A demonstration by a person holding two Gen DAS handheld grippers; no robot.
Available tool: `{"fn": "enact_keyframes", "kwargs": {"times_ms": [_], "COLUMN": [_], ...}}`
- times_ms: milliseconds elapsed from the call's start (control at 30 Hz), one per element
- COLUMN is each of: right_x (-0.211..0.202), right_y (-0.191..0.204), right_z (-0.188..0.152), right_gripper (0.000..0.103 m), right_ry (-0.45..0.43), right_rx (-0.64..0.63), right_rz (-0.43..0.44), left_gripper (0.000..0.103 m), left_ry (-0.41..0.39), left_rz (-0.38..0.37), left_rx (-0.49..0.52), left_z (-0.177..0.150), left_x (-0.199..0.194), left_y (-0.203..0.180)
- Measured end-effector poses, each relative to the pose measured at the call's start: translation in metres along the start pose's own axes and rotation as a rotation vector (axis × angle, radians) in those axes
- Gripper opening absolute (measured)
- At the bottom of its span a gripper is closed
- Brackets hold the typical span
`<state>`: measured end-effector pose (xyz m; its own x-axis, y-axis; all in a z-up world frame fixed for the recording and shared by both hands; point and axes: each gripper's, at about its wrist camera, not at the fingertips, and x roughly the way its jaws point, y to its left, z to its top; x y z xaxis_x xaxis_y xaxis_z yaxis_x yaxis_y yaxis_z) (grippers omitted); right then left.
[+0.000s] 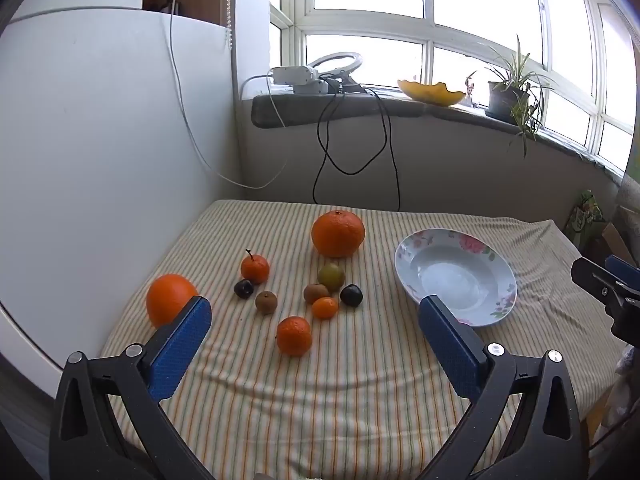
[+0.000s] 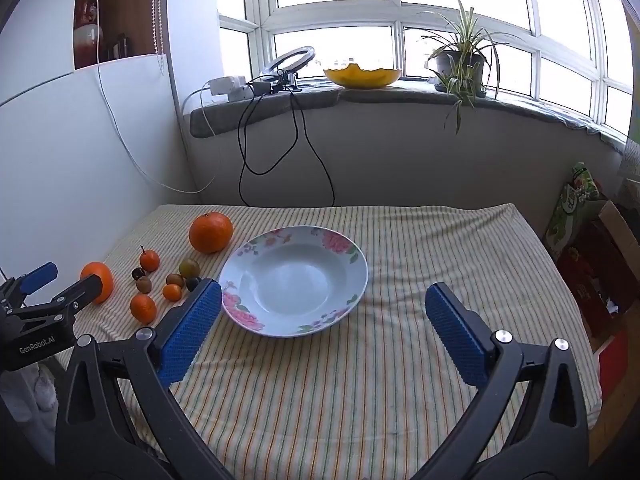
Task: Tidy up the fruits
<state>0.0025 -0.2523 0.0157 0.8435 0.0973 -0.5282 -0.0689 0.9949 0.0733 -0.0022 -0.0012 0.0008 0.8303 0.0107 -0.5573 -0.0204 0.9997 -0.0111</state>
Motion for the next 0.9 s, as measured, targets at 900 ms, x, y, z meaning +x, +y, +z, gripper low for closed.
{"fn": "enact_keyframes", "kwargs": {"times_ms": [900], "right_x": [0.0024], "right_y": [-0.0012], "right_z": [-0.0023], "right_gripper": [0.103], "right_ry": [0.029], "right_rx": [0.029], "right_rz": [0.025], "left_gripper": [0.103], "left_ry": [-0.002], "left_rz": [-0.013], "left_rx": [0.006], "left_z": [0.0029], "left_x": [-0.0035], "left_y": [-0.0023]}}
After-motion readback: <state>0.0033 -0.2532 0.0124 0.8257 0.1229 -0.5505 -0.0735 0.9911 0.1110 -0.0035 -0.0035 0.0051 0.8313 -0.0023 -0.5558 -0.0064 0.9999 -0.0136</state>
